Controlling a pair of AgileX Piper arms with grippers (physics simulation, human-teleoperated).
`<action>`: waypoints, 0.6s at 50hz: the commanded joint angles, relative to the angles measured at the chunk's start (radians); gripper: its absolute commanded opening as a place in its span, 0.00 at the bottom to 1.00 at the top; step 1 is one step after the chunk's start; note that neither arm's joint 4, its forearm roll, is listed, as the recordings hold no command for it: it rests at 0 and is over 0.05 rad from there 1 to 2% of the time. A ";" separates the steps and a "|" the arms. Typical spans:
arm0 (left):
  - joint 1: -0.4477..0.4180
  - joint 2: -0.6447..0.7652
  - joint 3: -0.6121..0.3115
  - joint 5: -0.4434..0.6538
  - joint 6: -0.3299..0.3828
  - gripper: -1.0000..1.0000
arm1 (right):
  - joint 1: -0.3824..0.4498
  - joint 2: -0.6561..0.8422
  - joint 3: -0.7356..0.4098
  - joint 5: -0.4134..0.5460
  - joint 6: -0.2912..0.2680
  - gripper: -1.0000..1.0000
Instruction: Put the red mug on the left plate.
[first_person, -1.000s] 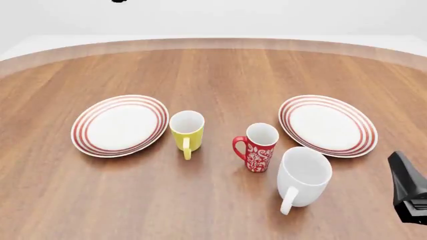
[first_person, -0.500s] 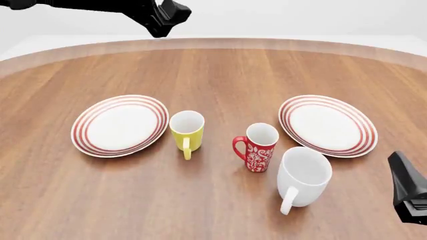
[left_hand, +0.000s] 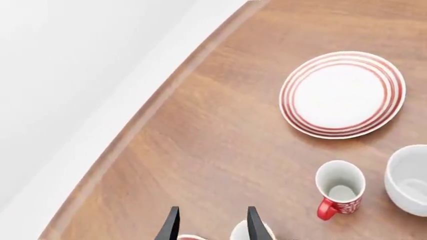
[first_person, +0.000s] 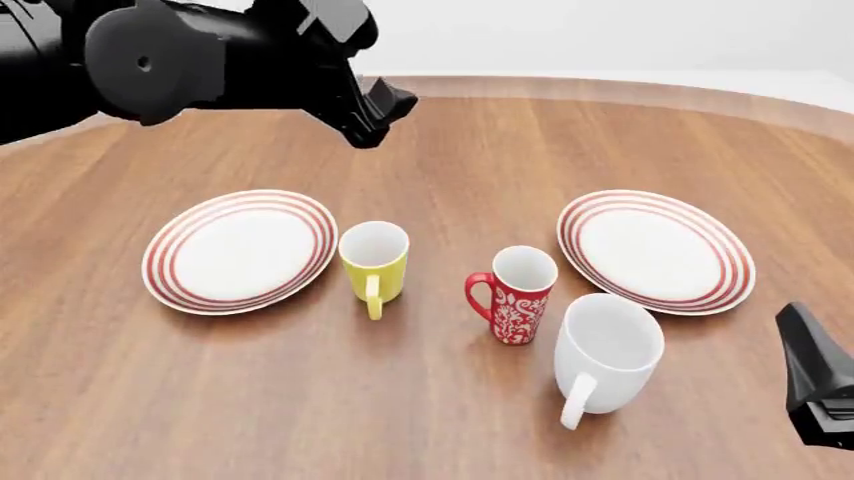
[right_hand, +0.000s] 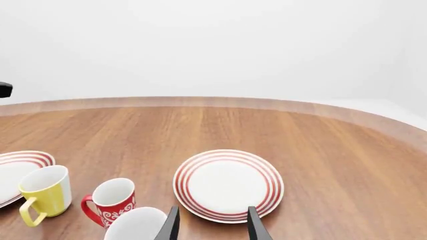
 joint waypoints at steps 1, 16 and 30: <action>-0.026 0.041 0.065 -0.065 -0.024 1.00 | 0.000 0.000 0.000 0.000 0.000 1.00; -0.050 0.067 0.127 -0.116 -0.052 1.00 | 0.000 0.000 0.000 0.000 0.000 1.00; -0.102 0.113 0.158 -0.140 -0.062 1.00 | 0.000 0.000 0.000 0.000 0.000 1.00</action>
